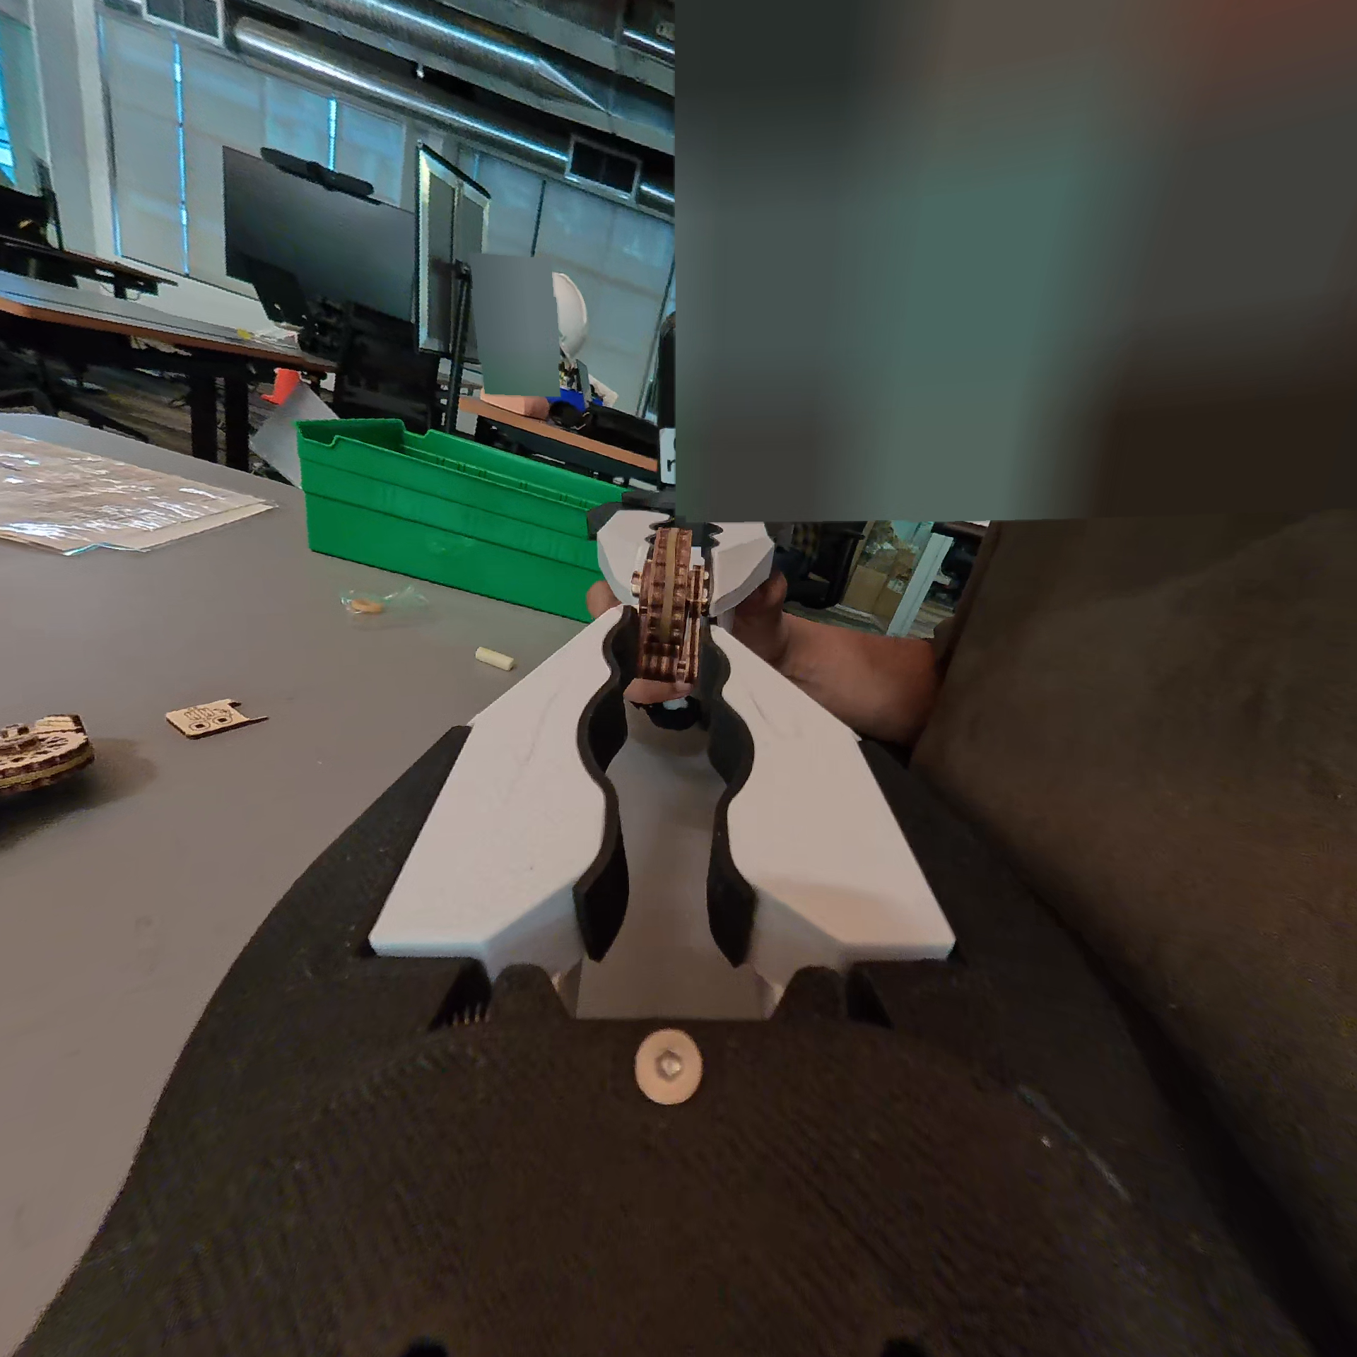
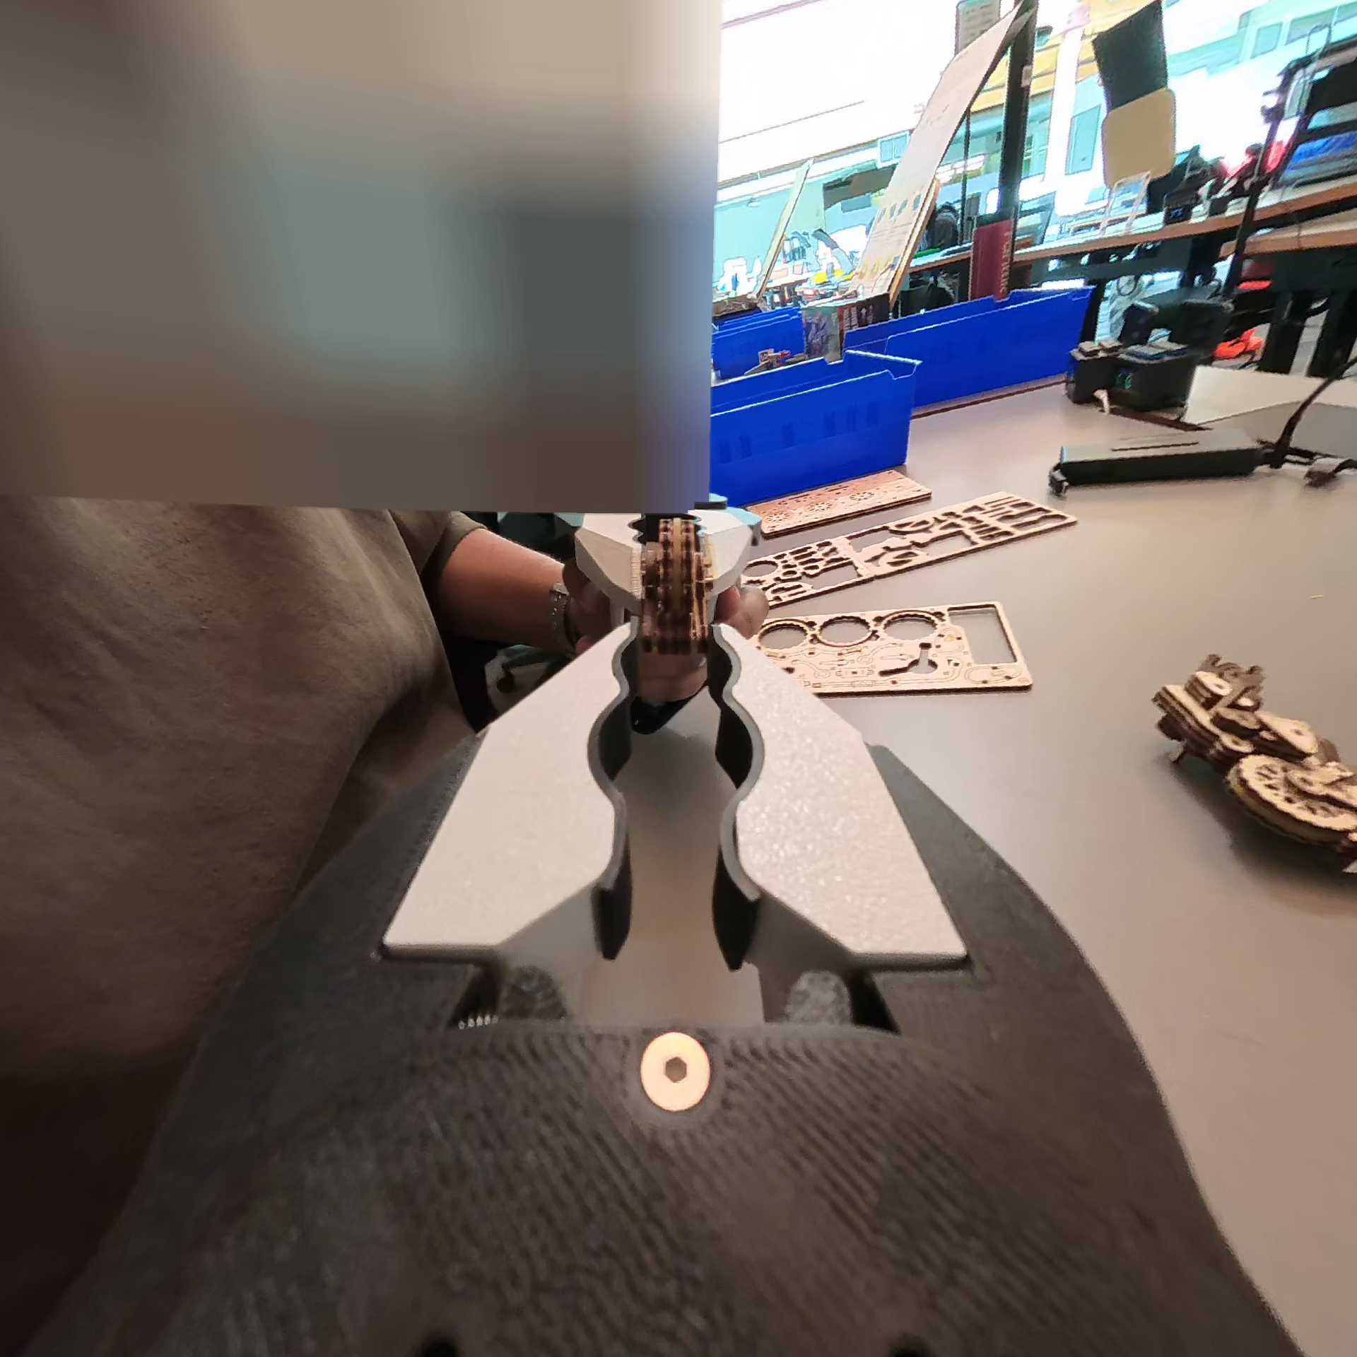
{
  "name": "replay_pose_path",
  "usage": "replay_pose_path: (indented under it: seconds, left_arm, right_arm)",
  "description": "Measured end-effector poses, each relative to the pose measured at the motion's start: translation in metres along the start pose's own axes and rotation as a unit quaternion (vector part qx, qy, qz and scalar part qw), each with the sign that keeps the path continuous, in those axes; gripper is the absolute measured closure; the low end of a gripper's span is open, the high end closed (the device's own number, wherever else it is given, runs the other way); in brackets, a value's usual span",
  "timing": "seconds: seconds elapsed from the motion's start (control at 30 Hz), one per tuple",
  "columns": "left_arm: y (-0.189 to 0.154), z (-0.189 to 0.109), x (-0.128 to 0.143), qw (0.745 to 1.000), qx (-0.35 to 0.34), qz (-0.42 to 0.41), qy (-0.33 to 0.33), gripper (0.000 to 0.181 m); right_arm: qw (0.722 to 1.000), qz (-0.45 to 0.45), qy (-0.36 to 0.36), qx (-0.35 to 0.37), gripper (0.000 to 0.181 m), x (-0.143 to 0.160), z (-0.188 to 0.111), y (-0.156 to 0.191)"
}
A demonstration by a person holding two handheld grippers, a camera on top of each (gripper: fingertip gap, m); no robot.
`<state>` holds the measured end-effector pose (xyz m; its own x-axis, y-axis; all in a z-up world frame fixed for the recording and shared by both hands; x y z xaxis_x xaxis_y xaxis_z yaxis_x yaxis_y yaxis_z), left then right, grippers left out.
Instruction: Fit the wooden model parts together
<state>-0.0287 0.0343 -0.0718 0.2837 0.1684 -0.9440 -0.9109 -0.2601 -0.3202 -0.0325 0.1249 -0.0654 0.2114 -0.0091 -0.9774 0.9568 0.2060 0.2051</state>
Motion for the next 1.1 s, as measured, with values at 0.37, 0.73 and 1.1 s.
replay_pose_path:
  seconds: [0.37,0.73,1.1]
  left_arm:
    - [-0.001,0.0,0.0,1.0,0.008,-0.009,-0.001,0.167]
    - [0.014,-0.001,-0.006,0.997,-0.016,-0.08,-0.015,0.154]
    - [0.009,-0.001,-0.008,0.996,-0.002,-0.084,-0.019,0.166]
  right_arm:
    - [1.0,-0.015,0.018,0.003,0.166,0.0,0.001,0.003]
    - [0.998,0.016,-0.046,0.027,0.166,-0.008,-0.006,-0.006]
    - [0.998,0.02,-0.062,0.013,0.167,-0.009,-0.004,-0.005]
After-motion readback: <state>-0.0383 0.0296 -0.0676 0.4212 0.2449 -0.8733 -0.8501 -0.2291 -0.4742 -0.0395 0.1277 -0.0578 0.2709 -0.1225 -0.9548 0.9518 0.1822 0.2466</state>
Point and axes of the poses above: each gripper's, where its closed fingertips meet, z out along the fingers, x out of its underside, y = z × x across the jaws, the point moved 4 cm from there along -z, back along the fingers, and after that the axes turned 15 degrees about -x, right-handed, at the moved point
